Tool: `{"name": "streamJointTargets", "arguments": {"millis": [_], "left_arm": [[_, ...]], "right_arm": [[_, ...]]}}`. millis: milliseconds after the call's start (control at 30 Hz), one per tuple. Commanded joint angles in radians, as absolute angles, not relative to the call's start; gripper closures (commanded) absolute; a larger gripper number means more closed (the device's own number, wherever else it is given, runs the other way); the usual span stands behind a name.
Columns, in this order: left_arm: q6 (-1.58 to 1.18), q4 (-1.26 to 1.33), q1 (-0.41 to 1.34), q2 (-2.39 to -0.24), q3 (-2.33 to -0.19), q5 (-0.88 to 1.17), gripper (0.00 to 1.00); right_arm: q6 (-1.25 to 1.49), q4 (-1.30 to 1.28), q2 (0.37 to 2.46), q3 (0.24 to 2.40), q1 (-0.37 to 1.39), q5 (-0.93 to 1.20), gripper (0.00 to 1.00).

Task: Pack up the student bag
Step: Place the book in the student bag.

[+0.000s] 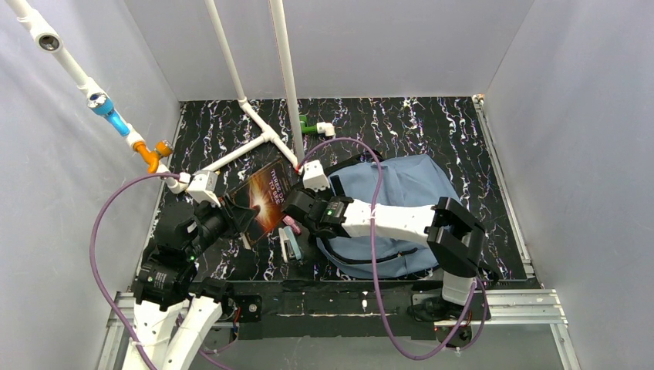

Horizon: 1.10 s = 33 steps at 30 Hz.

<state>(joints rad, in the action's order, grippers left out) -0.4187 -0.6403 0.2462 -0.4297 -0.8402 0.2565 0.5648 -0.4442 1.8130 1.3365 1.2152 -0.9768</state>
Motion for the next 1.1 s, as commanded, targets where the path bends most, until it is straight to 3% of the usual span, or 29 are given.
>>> {"name": "streamJointTargets", "arguments": {"millis": [0, 200, 367, 533, 767, 1067], "left_arm": [[-0.414, -0.598, 0.248, -0.421, -0.837, 0.240, 1.00], [-0.427, -0.581, 0.248, -0.439, -0.834, 0.250, 1.00], [-0.447, -0.558, 0.248, -0.454, -0.829, 0.278, 1.00], [-0.498, -0.509, 0.248, -0.497, -0.817, 0.382, 1.00], [-0.578, -0.406, 0.249, -0.586, -0.801, 0.593, 1.00], [-0.726, -0.412, 0.248, -0.718, -0.809, 0.726, 1.00]], "right_arm": [[0.561, -0.411, 1.777, 1.321, 1.215, -1.039, 0.27], [0.491, -0.378, 1.679, 1.265, 1.215, -1.045, 0.70], [0.447, -0.389, 1.588, 1.239, 1.210, -1.009, 0.96], [0.385, -0.375, 1.459, 1.203, 1.173, -0.868, 0.99], [0.299, -0.354, 1.297, 1.168, 1.004, -0.503, 0.99], [0.192, -0.410, 1.271, 1.212, 0.742, -0.100, 0.99]]}}
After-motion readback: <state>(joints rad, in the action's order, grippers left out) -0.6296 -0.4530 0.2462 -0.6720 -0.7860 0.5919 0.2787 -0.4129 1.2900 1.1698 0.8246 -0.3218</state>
